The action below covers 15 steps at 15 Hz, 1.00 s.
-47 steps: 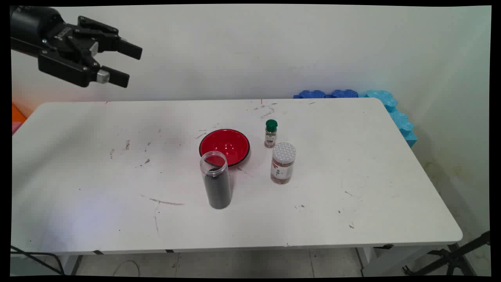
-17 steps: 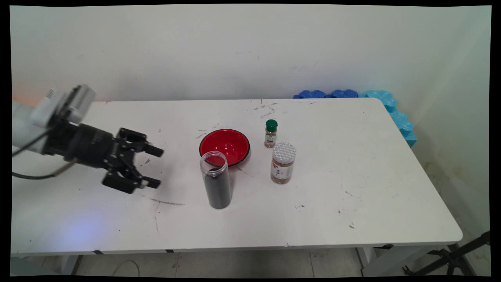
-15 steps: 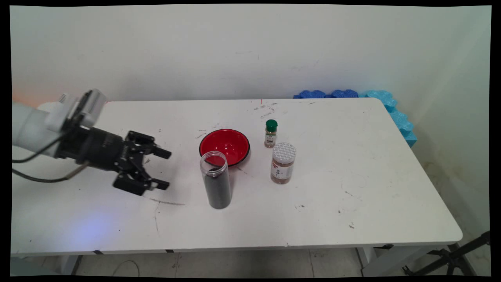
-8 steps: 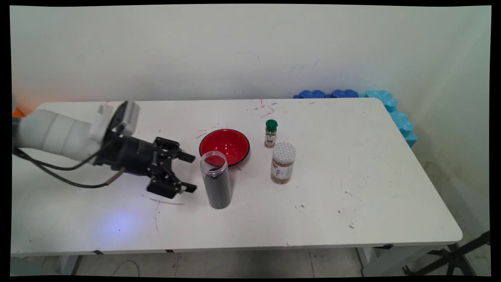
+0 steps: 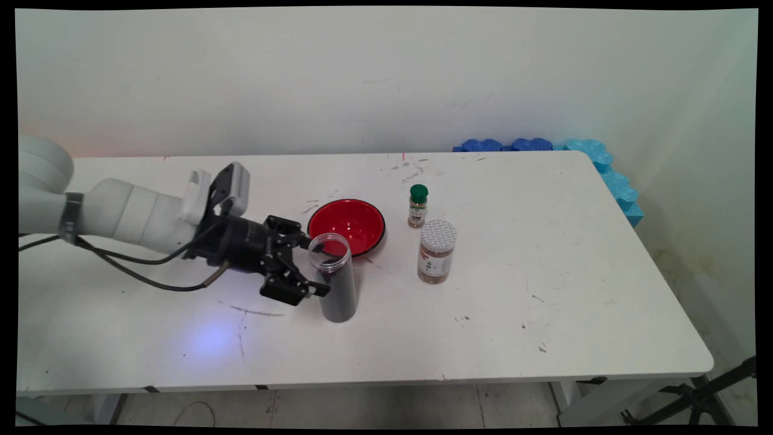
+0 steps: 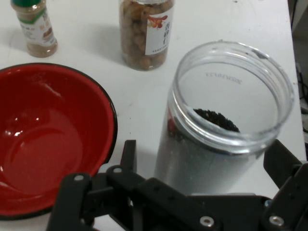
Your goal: Pick up the black seasoning powder from the table, then pour the black seasoning powder in the red bowl
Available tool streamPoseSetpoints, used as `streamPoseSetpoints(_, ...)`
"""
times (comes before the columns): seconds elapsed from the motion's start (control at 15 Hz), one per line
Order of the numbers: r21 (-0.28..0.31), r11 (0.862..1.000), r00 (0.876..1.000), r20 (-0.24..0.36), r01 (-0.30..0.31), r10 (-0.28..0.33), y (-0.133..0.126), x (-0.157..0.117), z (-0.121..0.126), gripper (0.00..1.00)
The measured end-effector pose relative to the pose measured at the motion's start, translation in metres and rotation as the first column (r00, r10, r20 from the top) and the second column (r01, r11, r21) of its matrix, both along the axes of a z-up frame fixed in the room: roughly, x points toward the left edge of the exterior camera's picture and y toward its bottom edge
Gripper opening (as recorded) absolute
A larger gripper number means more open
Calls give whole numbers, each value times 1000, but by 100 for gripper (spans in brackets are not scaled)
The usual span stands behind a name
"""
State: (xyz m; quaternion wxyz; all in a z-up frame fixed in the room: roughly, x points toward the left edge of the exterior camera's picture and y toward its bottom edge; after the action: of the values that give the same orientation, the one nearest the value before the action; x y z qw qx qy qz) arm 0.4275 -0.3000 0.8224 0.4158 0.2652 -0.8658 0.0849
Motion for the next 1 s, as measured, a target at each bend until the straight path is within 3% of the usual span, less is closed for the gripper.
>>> streamPoseSetpoints(0.53, 11, 1000, 1000, -17, 9, -9, -10, -12, -10, 100)
streamPoseSetpoints(0.6, 13, 1000, 1000, -16, 14, -14, -10, -13, -11, 0)
streamPoseSetpoints(1.0, 28, 998, 999, -10, 48, -48, -8, -7, -5, 0)
